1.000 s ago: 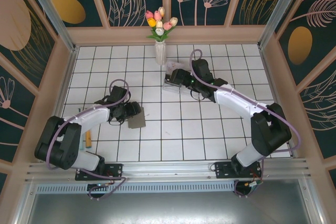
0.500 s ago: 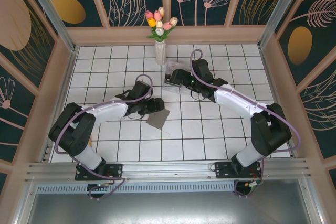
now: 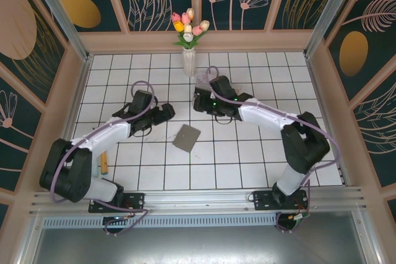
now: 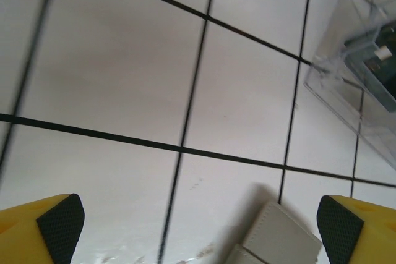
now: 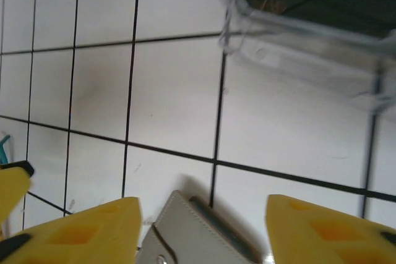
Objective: Take the credit cards out of the card holder
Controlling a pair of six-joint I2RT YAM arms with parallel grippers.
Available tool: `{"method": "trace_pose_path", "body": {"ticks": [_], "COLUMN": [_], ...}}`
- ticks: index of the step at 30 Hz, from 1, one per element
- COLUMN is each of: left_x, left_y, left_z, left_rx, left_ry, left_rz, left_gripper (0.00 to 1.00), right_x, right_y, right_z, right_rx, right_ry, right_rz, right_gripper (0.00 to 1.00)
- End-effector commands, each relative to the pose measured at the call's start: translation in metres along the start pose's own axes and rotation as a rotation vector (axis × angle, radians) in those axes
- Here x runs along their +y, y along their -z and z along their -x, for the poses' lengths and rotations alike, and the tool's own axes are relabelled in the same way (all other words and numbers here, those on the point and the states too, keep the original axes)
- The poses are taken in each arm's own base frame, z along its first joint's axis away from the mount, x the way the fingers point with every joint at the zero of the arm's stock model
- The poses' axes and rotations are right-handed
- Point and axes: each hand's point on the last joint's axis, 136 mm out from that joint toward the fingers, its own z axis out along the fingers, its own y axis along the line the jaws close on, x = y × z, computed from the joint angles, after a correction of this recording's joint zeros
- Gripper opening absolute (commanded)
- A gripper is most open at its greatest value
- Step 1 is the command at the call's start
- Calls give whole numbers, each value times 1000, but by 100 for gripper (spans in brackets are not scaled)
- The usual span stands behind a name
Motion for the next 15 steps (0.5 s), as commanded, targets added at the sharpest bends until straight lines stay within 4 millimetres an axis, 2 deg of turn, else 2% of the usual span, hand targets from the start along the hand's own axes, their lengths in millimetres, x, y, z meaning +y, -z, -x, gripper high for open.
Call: {"method": "trace_pose_path", "body": {"ticks": [1,7,10,13,15], "left_x": [22,44,48,50,49], "left_y": [10,19,22,24,22], "left_z": [0,1,1,0,-2], "left_rx": [-40,-90,-104,-107,-96], "left_ry": [26,73,86,89,86], "left_rz": [81,143,154,157,154], "left_gripper": [99,99,98,98,99], "right_x": [24,50,53,48,46], "right_y": [-20,-58,-76,-89,-93], "right_z": [-10,-27,-37,-43,-47], "right_rx": [75,163,205,244,258], "right_ry": [30,60,58,22,10], "right_rz": [45,51,35,14,10], "right_gripper": [52,43,32,26,26]}}
